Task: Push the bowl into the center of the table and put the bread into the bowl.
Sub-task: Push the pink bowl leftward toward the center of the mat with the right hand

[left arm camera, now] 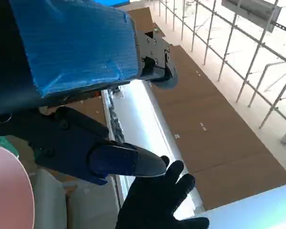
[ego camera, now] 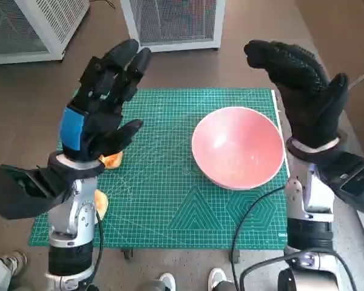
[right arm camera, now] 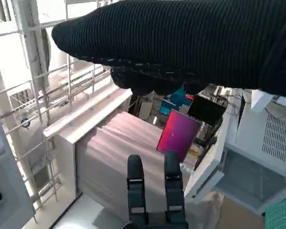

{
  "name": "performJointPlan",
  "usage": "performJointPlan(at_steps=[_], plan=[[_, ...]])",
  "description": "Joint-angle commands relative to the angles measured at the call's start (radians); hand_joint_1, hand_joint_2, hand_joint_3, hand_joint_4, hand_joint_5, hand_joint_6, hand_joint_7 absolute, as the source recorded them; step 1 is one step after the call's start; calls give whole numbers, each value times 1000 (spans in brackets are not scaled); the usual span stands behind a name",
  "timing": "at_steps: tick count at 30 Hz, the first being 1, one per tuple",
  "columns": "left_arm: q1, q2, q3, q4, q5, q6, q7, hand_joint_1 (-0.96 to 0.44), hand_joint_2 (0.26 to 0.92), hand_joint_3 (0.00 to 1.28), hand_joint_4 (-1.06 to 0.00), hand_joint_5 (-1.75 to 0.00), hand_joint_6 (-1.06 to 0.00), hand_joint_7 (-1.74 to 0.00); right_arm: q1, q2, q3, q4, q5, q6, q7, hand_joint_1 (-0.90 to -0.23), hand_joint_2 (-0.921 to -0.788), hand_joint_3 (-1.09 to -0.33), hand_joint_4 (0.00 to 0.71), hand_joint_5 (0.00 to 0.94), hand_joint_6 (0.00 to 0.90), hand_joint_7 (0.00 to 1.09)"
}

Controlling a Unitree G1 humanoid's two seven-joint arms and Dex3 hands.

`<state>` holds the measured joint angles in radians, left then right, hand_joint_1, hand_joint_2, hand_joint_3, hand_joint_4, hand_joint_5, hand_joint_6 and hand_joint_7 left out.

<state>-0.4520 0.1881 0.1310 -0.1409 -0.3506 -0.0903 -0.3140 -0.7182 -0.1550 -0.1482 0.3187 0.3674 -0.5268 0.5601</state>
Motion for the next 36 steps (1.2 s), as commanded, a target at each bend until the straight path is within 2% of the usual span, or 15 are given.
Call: performJointPlan(at_steps=[1, 36], plan=[[4, -2, 3, -7, 3, -12, -2, -608, 921, 194, -278, -1, -178, -473, 25, -3, 5, -1, -6, 13, -2, -661, -921, -591, 227, 0, 310, 0], [-19, 10, 6, 0, 4, -2, 1, -617, 921, 192, -283, -2, -186, -463, 26, 4, -2, 28, 14, -1, 17, -661, -921, -598, 223, 0, 306, 0]])
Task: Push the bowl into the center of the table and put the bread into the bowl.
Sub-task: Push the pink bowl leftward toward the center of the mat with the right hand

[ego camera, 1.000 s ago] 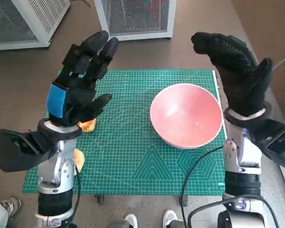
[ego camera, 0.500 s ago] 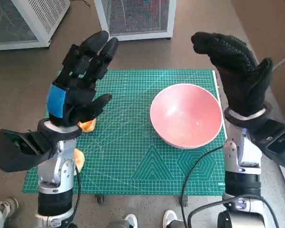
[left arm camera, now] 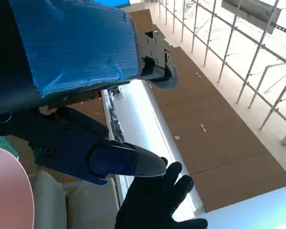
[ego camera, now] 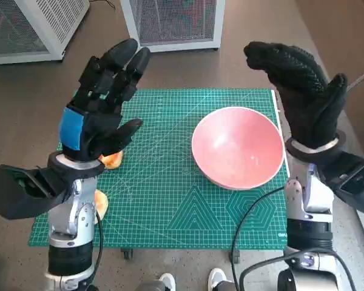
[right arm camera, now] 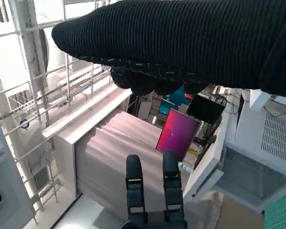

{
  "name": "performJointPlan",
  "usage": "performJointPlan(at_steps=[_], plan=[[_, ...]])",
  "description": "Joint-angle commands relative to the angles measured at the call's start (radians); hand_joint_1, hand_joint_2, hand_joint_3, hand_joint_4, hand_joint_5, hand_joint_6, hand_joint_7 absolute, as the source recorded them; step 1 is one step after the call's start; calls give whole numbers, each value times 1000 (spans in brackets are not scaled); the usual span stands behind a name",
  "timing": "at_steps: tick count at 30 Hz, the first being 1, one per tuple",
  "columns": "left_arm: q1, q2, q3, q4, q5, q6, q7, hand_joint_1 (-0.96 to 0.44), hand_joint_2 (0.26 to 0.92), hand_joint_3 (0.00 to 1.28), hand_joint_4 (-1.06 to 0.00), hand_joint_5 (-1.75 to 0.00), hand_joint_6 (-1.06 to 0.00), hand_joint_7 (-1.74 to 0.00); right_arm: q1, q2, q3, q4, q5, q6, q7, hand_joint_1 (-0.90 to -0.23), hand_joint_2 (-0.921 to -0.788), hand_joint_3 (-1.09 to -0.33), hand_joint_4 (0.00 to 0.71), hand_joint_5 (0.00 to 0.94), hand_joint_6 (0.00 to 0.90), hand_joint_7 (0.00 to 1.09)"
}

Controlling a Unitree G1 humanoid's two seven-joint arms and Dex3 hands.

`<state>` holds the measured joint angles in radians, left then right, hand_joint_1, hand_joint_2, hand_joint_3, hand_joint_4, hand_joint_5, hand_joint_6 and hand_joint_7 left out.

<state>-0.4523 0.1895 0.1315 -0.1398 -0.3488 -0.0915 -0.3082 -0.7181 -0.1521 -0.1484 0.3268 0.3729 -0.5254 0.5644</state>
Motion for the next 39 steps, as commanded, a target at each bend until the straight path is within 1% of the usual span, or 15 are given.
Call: performJointPlan(at_steps=[1, 5, 8, 9, 11, 12, 14, 17, 20, 22, 26, 28, 30, 34, 39], plan=[[-22, 11, 6, 2, 2, -1, -7, -617, 921, 191, -283, -3, -186, -463, 25, -3, -8, 30, 12, -6, 18, -661, -921, -599, 222, 0, 305, 0], [-30, 20, 12, 14, 0, -2, -14, -615, 921, 186, -285, -3, -187, -462, 12, -25, -34, 94, 22, -32, 38, -662, -921, -600, 219, 0, 302, 0], [-33, 27, 18, 22, 2, -4, -20, -615, 921, 182, -286, -4, -188, -461, -6, -50, -65, 176, 19, -72, 47, -665, -921, -593, 213, 0, 297, 0], [-34, 29, 19, 24, 3, -4, -21, -616, 921, 181, -286, -4, -189, -460, -13, -61, -76, 211, 13, -88, 44, -666, -921, -591, 212, 0, 296, 0], [-35, 33, 21, 28, 4, -4, -24, -616, 921, 179, -285, -3, -190, -459, -31, -88, -102, 302, -10, -128, 22, -665, -921, -587, 209, 0, 294, 0], [-35, 36, 22, 30, 5, -5, -26, -616, 921, 179, -284, -2, -190, -458, -40, -104, -115, 358, -27, -151, 2, -665, -921, -586, 208, 0, 294, 0], [-34, 38, 22, 31, 7, -6, -28, -618, 921, 179, -283, -2, -191, -457, -56, -125, -131, 442, -52, -182, -31, -660, -921, -589, 209, 0, 295, 1], [-33, 40, 22, 31, 7, -6, -30, -619, 921, 182, -283, -2, -192, -456, -77, -152, -145, 554, -88, -211, -83, -647, -921, -593, 213, 3, 299, 4], [-31, 42, 21, 28, 7, -4, -30, -620, 921, 185, -283, -1, -192, -454, -91, -172, -146, 657, -128, -223, -147, -631, -921, -605, 217, 4, 304, 5], [-31, 44, 22, 27, 4, -2, -32, -623, 921, 187, -282, -1, -192, -454, -99, -182, -145, 713, -146, -222, -181, -621, -921, -612, 221, 5, 306, 7], [-32, 44, 25, 29, -4, 0, -37, -625, 921, 187, -277, 0, -192, -452, -112, -193, -139, 795, -181, -215, -237, -610, -921, -623, 226, 6, 307, 7], [-31, 44, 25, 28, -2, 1, -36, -622, 921, 186, -275, 0, -192, -451, -115, -196, -129, 834, -207, -201, -276, -607, -921, -628, 227, 6, 307, 6], [-30, 45, 25, 25, -2, 4, -36, -613, 921, 186, -273, 0, -191, -450, -117, -196, -121, 868, -230, -183, -311, -597, -921, -645, 226, 5, 305, 6], [-29, 43, 24, 20, -2, 10, -33, -606, 921, 186, -269, 0, -192, -448, -118, -186, -106, 911, -263, -154, -365, -588, -921, -676, 225, 3, 303, 4], [-27, 41, 22, 13, -1, 15, -29, -607, 921, 186, -268, 0, -192, -446, -110, -169, -84, 941, -304, -133, -418, -585, -921, -722, 224, 2, 300, 2]])
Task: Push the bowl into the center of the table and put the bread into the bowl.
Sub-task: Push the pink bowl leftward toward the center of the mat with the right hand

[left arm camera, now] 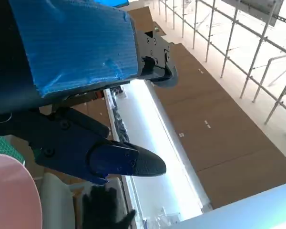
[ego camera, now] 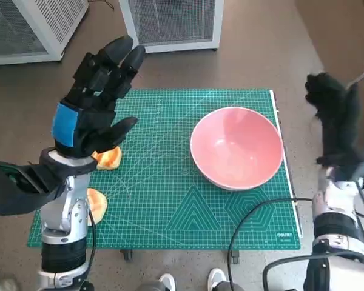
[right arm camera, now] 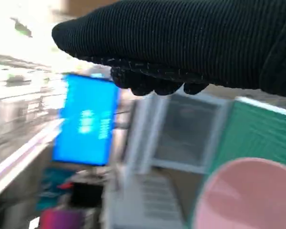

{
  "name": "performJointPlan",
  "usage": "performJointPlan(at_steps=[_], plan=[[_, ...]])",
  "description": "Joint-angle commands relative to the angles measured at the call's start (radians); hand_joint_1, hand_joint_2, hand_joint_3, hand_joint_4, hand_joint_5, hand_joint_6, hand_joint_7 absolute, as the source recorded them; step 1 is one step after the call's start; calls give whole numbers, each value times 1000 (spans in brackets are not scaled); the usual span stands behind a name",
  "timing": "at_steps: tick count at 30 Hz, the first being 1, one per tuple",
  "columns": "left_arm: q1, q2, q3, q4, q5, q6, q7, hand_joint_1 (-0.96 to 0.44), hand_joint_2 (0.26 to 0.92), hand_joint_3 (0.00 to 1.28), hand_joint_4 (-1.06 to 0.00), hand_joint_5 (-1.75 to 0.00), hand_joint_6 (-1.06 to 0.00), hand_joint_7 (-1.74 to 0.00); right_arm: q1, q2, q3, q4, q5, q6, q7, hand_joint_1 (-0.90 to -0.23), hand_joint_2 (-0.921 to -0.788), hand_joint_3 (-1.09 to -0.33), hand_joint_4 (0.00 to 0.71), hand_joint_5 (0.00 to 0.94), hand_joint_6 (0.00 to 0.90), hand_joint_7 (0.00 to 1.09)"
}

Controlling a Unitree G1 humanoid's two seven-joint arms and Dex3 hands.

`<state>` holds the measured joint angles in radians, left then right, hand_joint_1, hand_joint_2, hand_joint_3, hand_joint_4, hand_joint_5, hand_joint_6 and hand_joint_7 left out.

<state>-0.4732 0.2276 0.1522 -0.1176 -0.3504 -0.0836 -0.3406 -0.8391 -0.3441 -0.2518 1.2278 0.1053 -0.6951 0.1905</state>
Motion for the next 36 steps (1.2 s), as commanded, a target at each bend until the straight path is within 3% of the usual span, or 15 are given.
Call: performJointPlan(at_steps=[1, 6, 16, 21, 36], plan=[[-5, 3, 2, -12, -1, 9, 4, -607, 921, 186, -268, 0, -192, -446, 13, 30, 21, 46, -39, 44, -48, -583, -921, -733, 223, 1, 299, 2], [0, 2, 4, -24, -7, 18, 4, -612, 921, 186, -268, 0, -193, -444, 22, 62, 21, 64, -43, 79, -57, -565, -921, -760, 217, 0, 292, 0], [12, 2, 4, -33, -5, 6, -2, -618, 921, 185, -271, -2, -195, -442, 29, 134, 1, 86, -21, 183, -43, -571, -921, -758, 214, 0, 295, 3], [15, 6, 8, -32, -8, 2, -8, -617, 921, 185, -271, -2, -196, -440, 23, 166, 4, 89, -33, 225, -62, -589, -921, -754, 216, 1, 303, 7], [32, 23, 19, -41, 20, -17, -8, -633, 921, 220, -262, 0, -203, -431, -15, 244, 9, 88, -38, 261, -75, -571, -921, -763, 225, 3, 307, 8]])
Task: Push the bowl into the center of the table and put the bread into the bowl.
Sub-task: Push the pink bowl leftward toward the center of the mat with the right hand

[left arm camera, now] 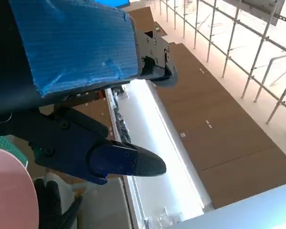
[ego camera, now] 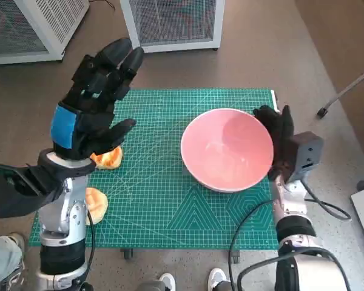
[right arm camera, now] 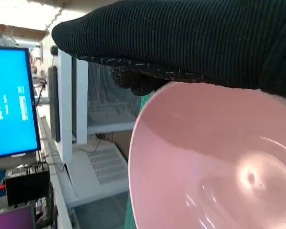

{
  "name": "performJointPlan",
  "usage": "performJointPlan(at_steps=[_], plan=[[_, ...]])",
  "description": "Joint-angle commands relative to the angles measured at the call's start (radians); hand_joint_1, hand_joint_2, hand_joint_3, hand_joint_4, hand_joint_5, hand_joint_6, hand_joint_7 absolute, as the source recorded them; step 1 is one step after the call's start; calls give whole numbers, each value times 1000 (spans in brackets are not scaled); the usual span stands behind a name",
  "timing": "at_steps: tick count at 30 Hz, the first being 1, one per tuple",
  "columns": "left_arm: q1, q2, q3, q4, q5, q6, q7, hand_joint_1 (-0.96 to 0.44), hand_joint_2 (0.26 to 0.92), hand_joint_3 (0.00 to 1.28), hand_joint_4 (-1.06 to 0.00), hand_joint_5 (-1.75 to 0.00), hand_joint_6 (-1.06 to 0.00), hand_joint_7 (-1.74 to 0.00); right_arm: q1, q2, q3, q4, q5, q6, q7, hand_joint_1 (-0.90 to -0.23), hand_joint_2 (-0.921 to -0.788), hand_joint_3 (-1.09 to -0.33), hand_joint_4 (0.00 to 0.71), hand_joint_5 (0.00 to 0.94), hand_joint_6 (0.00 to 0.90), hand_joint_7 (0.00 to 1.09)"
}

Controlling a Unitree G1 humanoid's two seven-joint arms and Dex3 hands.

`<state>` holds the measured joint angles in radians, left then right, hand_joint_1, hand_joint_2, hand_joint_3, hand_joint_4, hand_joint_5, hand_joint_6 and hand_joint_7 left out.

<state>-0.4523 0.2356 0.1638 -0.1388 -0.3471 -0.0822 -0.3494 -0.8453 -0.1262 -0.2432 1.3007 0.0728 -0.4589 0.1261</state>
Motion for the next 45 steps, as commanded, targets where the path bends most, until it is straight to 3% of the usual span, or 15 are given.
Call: performJointPlan(at_steps=[1, 23, 39, 45], plan=[[13, 16, 8, -21, 19, -19, 2, -636, 921, 223, -261, 0, -203, -429, -12, 29, 1, 15, -6, 26, -11, -576, -921, -763, 225, 3, 304, 6], [49, 25, 29, -49, 33, -31, 9, -625, 921, 253, -242, 0, -206, -416, -93, 107, -3, 23, -5, 80, -4, -605, -921, -758, 211, 0, 314, 10], [77, 20, 33, -90, 22, -10, 30, -627, 921, 250, -239, 0, -206, -413, -101, 138, 22, 26, -22, 102, -12, -623, -921, -753, 222, 5, 323, 14], [86, 16, 30, -97, 25, -13, 35, -625, 921, 252, -241, -1, -205, -413, -96, 123, 24, 22, -24, 103, -2, -626, -921, -751, 216, 1, 325, 14]])
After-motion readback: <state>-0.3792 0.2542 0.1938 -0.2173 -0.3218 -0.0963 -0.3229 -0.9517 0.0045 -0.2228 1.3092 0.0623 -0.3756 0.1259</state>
